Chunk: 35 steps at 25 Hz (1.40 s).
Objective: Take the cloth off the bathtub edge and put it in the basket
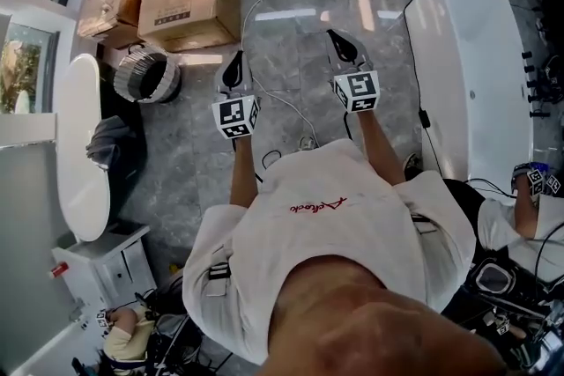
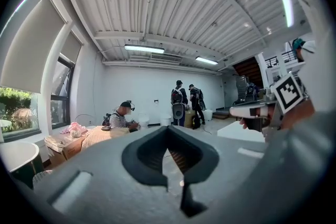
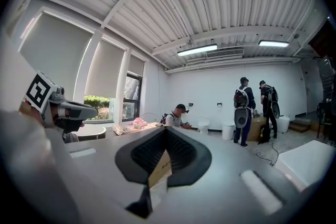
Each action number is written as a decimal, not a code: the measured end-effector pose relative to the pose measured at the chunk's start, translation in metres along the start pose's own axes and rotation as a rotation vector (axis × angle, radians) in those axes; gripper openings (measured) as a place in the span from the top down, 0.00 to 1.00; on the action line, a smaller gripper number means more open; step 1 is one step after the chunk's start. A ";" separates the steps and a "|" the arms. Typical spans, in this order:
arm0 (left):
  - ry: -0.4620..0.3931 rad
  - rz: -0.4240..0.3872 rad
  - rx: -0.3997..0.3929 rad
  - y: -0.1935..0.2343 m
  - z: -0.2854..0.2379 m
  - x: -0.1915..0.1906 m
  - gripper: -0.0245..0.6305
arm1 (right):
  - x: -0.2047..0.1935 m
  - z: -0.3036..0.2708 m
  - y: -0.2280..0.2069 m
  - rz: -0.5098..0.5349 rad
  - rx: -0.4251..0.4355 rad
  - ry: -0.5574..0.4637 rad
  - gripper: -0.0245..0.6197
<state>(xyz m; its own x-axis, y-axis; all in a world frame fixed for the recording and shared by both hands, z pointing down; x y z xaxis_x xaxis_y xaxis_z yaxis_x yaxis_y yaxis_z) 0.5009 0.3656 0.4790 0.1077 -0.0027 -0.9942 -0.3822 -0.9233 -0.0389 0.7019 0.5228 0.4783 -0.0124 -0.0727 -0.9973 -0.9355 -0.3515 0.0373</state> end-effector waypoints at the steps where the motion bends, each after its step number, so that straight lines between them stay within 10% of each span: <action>1: 0.001 0.000 -0.004 -0.003 -0.003 0.000 0.96 | 0.000 0.000 -0.004 -0.001 -0.005 -0.001 0.95; 35: 0.035 0.067 -0.090 0.005 -0.069 -0.010 0.96 | -0.005 -0.042 -0.024 -0.030 -0.052 0.021 0.95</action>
<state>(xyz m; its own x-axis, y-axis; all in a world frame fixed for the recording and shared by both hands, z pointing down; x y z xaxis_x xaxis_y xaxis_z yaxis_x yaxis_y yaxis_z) 0.5611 0.3345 0.4958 0.1169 -0.0773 -0.9901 -0.3063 -0.9512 0.0381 0.7392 0.4919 0.4847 0.0233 -0.0804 -0.9965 -0.9158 -0.4014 0.0110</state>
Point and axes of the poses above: the fingertips, and each gripper's own axes: z backward along the fingers, y to its left, x out of its top, the point moved 6 cm from there along z, backward along the fingers, and after that the axes turned 3 degrees about -x, right-handed, at the moved point
